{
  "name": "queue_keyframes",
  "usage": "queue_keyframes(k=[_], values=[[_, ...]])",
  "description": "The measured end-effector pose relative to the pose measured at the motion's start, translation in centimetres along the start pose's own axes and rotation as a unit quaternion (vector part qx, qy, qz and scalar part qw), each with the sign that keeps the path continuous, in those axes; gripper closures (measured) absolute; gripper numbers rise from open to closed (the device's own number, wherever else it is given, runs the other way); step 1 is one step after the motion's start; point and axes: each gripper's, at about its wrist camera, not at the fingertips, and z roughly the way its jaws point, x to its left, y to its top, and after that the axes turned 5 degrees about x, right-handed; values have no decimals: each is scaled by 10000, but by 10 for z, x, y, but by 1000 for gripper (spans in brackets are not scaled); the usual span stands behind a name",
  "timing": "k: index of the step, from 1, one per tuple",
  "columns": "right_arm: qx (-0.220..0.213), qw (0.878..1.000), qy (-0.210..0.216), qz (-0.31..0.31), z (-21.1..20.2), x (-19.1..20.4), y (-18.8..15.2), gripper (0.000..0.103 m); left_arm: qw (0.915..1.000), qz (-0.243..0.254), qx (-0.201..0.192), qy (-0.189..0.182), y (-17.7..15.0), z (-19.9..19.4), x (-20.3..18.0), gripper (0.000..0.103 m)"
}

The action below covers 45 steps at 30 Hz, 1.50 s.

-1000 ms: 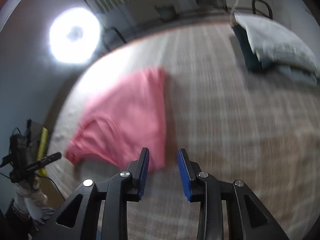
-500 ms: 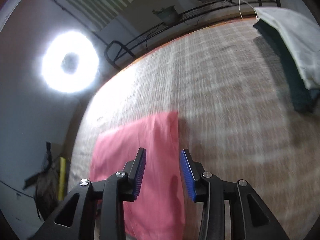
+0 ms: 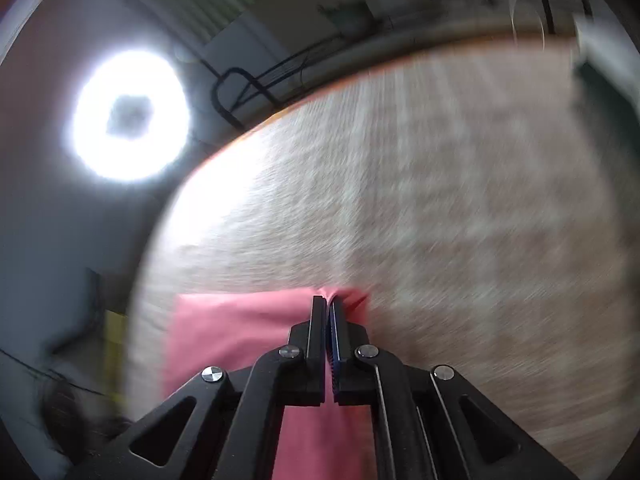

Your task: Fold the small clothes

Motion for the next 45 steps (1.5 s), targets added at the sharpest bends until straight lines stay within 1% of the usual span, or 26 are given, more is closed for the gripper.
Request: queue_keyframes(k=[2, 3, 4, 5, 6, 8, 9, 11, 12, 13, 15, 18, 20, 21, 23, 25, 30, 33, 35, 36, 37, 38, 39, 41, 43, 45], values=[[-118, 9997, -222, 63, -6, -3, 0, 102, 9997, -177, -150, 0, 4, -9, 8, 102], [-153, 9989, -407, 153, -8, -5, 0, 97, 9994, -275, -205, -4, 6, -13, 13, 98], [-113, 9985, -490, 213, -9, -7, 1, 91, 9988, -404, -272, -17, 9, -18, 20, 92], [-75, 9988, -423, 246, -12, -8, 2, 82, 9979, -553, -338, -37, 11, -22, 27, 89], [-101, 9992, -281, 255, -19, -9, -1, 81, 9973, -635, -375, -42, 14, -23, 32, 84], [-114, 9995, -207, 205, -31, -7, -7, 80, 9958, -823, -389, -60, 18, -24, 45, 83], [-92, 9997, -112, 180, -38, -5, -13, 79, 9950, -923, -349, -133, 18, -23, 50, 83], [-43, 9999, 81, 113, -52, 1, -27, 68, 9917, -1196, -201, -417, 21, -15, 64, 77], [-21, 9999, 107, 50, -54, 4, -31, 68, 9884, -1417, -133, -536, 19, -12, 73, 71], [26, 9999, 112, -39, -57, 8, -38, 68, 9856, -1579, -119, -590, 18, -9, 78, 69], [170, 9997, 128, -97, -61, 7, -56, 67, 9800, -1853, -49, -729, 14, -6, 88, 69], [433, 9988, 230, 34, -59, -4, -83, 62, 9717, -2155, 92, -961, 9, 3, 97, 68], [510, 9984, 222, 86, -56, -12, -93, 59, 9664, -2321, 176, -1091, 6, 9, 98, 67], [535, 9982, 236, 146, -56, -16, -98, 59, 9640, -2394, 227, -1133, 4, 13, 98, 67], [591, 9968, 413, 348, -52, -28, -105, 59, 9629, -2426, 254, -1152, 2, 16, 100, 67], [638, 9955, 546, 430, -46, -33, -106, 59, 9646, -2370, 202, -1135, 3, 14, 97, 61], [665, 9926, 859, 544, -37, -43, -107, 61, 9651, -2288, 196, -1260, 10, 22, 85, 61], [608, 9910, 1016, 621, -27, -42, -102, 66, 9669, -2194, 191, -1286, 17, 28, 75, 61], [633, 9900, 1074, 653, -20, -38, -98, 73, 9677, -2186, 163, -1243, 20, 30, 70, 61], [649, 9903, 1053, 635, -17, -35, -96, 76, 9676, -2189, 180, -1247, 21, 32, 68, 63], [668, 9909, 1001, 599, -14, -29, -94, 82, 9677, -2186, 185, -1241, 22, 33, 65, 74], [724, 9912, 947, 581, -10, -24, -92, 88, 9684, -2151, 261, -1234, 23, 36, 62, 82], [761, 9919, 857, 547, -8, -20, -91, 91, 9716, -2067, 315, -1105, 24, 38, 57, 89], [752, 9942, 661, 405, -7, -12, -90, 95, 9805, -1795, 207, -768, 25, 34, 44, 94], [750, 9965, 336, 136, -9, 3, -87, 96, 9861, -1557, 83, -571, 27, 28, 31, 96], [684, 9976, 107, -61, -14, 16, -86, 97, 9898, -1360, -88, -426, 30, 19, 21, 96]])
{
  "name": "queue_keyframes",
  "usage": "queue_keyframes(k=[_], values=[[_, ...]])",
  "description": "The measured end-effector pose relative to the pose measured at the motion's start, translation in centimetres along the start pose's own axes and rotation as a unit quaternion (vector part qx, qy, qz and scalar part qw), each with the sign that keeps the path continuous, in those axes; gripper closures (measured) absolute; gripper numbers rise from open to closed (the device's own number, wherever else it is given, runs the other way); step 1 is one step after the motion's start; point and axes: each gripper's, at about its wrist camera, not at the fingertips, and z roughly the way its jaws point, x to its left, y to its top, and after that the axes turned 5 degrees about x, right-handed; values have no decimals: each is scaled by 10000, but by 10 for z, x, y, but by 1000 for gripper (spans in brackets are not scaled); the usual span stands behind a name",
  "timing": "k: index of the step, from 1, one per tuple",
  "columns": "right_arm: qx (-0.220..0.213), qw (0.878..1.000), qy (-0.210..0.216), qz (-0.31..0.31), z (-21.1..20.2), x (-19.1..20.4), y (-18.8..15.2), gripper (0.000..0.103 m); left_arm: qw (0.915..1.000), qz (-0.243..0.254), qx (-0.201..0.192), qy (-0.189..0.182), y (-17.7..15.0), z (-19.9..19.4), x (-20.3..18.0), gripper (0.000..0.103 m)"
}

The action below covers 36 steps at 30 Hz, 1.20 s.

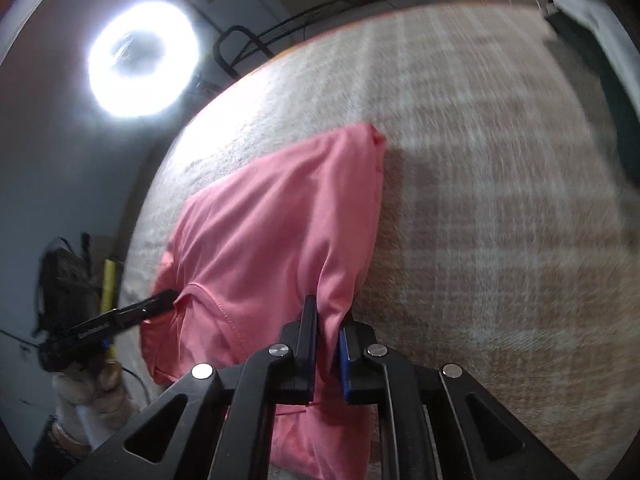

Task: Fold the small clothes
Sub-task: 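Carry the folded shirt with both tools onto the clothes stack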

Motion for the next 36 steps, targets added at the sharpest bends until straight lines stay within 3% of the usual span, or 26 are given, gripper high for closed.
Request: queue_keyframes(k=[7, 12, 26, 36], values=[[-336, 9977, -312, -492, -29, 40, 2, 98, 9987, 257, -430, -116, 2, -28, -28, 97], [-484, 9966, -357, -569, -47, 41, 3, 98, 9979, 316, -509, -244, 4, -36, -40, 97], [-898, 9927, -607, -523, -103, 21, -6, 99, 9930, 950, -546, -447, 14, -26, -114, 97], [-1410, 9840, -982, -475, -153, -26, 10, 99, 9868, 1331, -657, -650, 51, 0, -187, 97]])
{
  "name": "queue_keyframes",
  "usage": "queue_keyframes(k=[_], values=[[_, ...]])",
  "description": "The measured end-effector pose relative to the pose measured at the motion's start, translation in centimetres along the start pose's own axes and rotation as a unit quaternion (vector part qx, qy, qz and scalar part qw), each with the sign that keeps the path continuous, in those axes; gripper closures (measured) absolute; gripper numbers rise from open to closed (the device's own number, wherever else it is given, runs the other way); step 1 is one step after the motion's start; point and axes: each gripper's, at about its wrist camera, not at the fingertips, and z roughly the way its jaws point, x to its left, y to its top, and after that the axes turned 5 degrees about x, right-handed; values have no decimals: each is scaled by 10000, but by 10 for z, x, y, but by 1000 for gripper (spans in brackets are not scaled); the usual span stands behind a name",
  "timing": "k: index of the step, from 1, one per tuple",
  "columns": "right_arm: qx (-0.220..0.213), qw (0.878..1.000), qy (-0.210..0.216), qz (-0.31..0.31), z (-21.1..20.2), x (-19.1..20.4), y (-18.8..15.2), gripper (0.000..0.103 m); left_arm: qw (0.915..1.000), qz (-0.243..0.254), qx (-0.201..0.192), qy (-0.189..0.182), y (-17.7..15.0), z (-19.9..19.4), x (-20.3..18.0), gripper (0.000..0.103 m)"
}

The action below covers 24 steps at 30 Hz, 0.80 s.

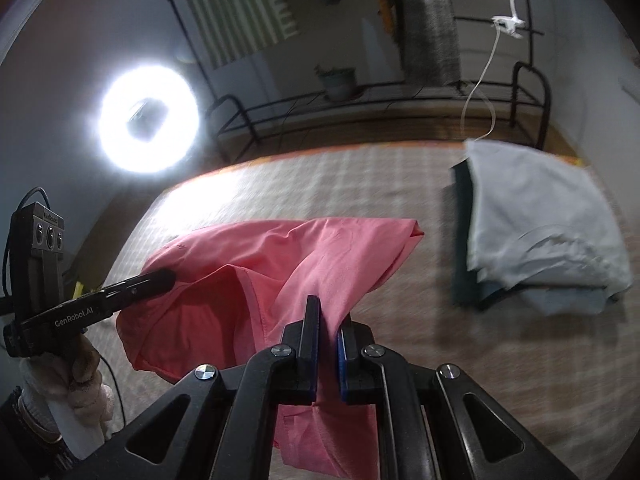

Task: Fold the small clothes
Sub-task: 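Carry the folded shirt with both tools onto the clothes stack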

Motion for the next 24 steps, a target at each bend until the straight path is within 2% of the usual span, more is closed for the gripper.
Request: queue_keyframes(k=[8, 15, 20, 24], values=[[-445, 9982, -413, 30, -29, -58, 36, 99, 9985, 494, -221, -102, 53, 39, -65, 97], [-958, 9922, -797, 25, -56, -113, 67, 99, 9947, 912, -423, -191, 97, 93, -134, 97], [-1245, 9862, -1088, 76, -67, -160, 84, 100, 9900, 1262, -596, -183, 116, 136, -183, 97], [-1425, 9813, -1288, 106, -67, -196, 98, 100, 9887, 1349, -630, -198, 123, 170, -206, 97]])
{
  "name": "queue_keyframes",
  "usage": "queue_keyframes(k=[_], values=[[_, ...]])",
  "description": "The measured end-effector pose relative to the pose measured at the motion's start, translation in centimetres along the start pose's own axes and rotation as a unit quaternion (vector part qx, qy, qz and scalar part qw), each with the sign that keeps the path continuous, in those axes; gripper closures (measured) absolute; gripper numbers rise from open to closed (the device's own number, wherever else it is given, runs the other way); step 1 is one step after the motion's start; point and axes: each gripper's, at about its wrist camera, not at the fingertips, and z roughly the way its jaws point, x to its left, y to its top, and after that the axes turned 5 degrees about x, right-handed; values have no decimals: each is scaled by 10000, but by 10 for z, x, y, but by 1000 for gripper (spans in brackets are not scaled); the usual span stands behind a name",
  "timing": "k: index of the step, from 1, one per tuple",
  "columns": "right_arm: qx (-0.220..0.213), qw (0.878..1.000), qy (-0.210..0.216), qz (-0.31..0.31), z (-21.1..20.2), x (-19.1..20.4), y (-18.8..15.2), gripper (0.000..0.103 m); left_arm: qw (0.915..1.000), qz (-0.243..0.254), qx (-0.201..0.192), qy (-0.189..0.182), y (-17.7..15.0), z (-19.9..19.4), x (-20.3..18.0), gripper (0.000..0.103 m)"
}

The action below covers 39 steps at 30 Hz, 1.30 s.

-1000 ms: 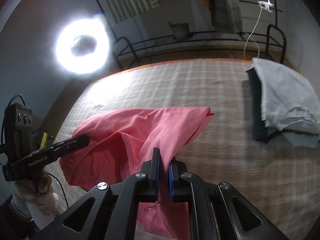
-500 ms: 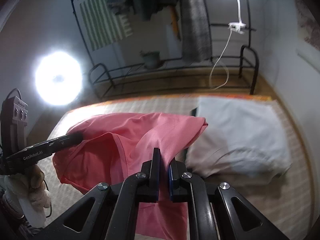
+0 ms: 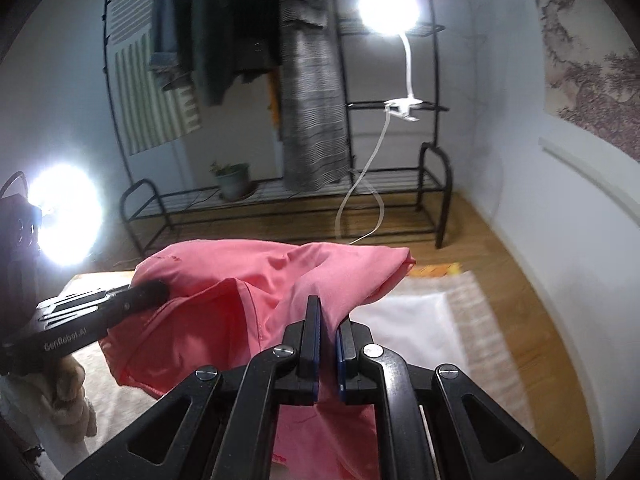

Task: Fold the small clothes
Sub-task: 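Carry the folded shirt with both tools onto the clothes stack, then open both tools and release the shirt on top of the stack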

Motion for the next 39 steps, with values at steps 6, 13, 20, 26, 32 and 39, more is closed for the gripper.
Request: queue_keyframes(k=[6, 13, 20, 26, 32, 39], values=[[-44, 9998, -6, 169, 29, -43, 7, 100, 9997, -42, 235, 35, -11, 48, -6, 97], [565, 9976, -136, 370, 68, -77, -12, 96, 9944, -224, 1034, 0, -31, 76, 7, 86], [794, 9907, 146, 1093, 63, -112, -38, 70, 9939, -396, 1019, -139, -51, 51, 26, 64], [1156, 9846, 253, 1286, 70, -123, -78, 70, 9884, -662, 1321, -358, -77, 55, 37, 69], [1250, 9851, 116, 1175, 73, -122, -94, 101, 9821, -967, 1412, -783, -88, 45, 37, 94], [1458, 9825, -481, 1055, 74, -121, -90, 100, 9852, -869, 1469, -128, -97, 42, 48, 77]])
